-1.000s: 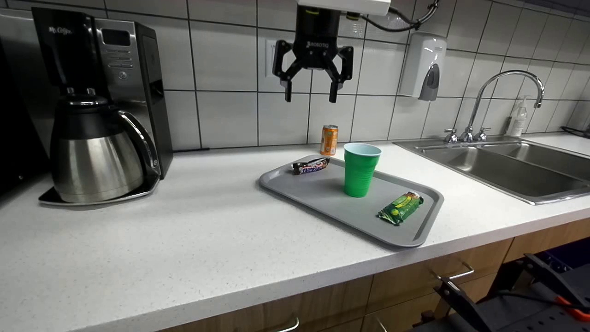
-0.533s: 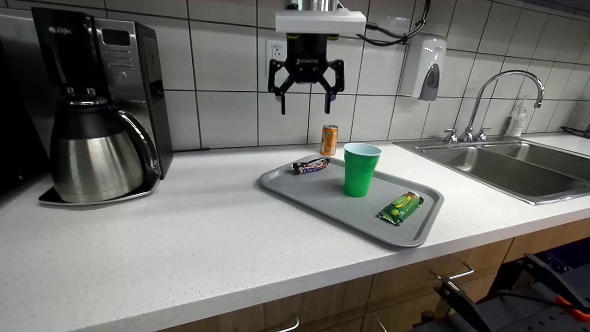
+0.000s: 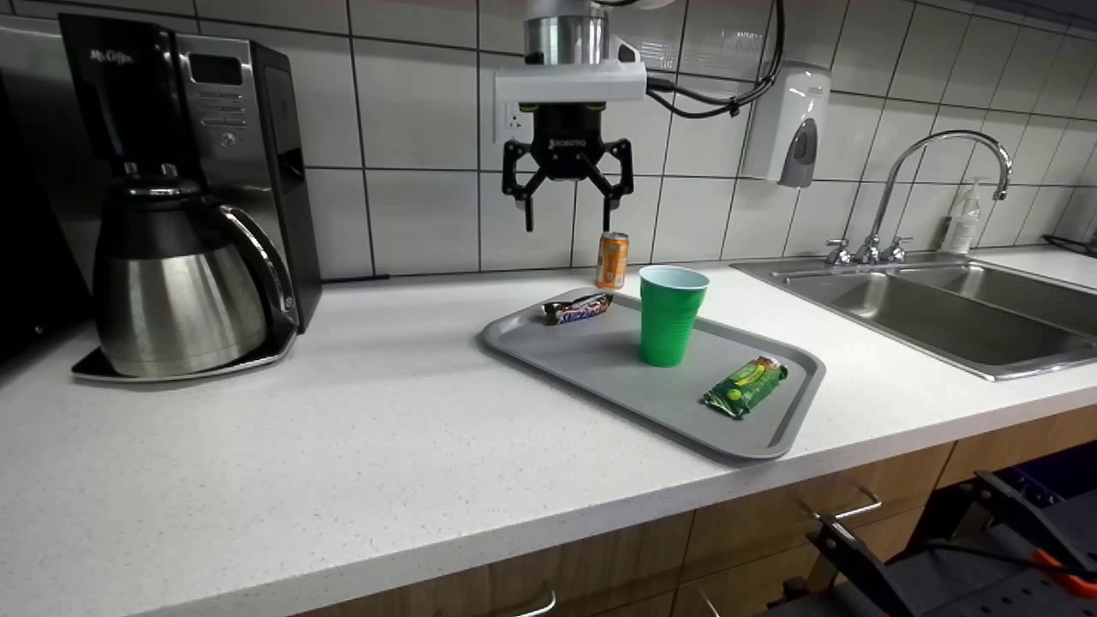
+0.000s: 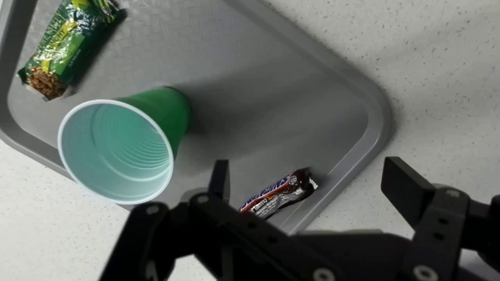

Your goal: Remove the chocolate bars from the tray

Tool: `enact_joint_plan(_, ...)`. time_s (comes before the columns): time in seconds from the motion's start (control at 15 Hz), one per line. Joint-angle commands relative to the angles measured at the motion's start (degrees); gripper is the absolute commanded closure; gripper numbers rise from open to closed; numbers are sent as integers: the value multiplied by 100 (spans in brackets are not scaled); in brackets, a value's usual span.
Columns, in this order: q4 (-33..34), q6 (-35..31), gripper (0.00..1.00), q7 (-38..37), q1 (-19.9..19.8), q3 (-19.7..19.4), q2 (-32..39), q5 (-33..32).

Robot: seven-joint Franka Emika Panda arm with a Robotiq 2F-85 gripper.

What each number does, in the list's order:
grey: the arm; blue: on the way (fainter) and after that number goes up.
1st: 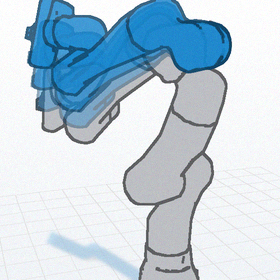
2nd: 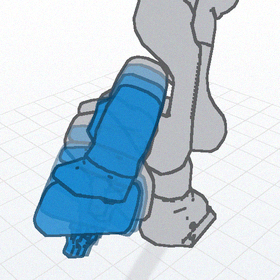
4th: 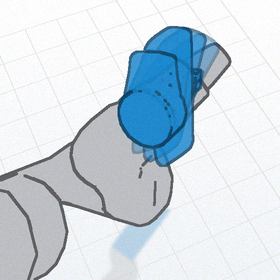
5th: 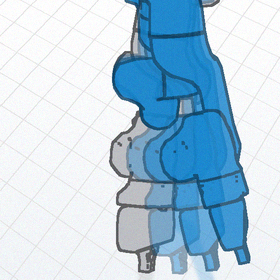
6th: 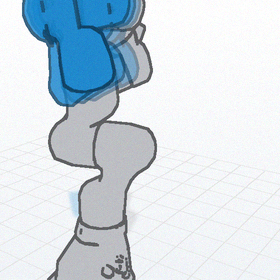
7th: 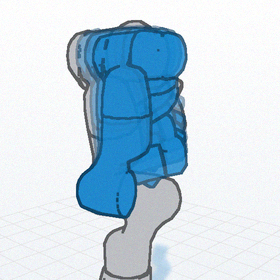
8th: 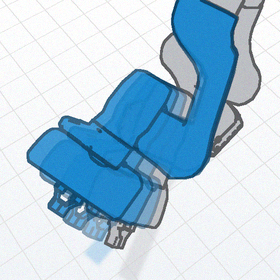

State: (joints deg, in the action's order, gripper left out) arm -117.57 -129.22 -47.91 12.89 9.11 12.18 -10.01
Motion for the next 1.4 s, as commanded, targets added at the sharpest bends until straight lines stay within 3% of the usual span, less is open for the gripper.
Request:
enact_joint_plan(0.0, 397, -54, 0, -390, 112, -241, 349, -212)
enact_joint_plan(1.33, 1692, -493, 0, -2268, 660, -1093, 1740, -715)
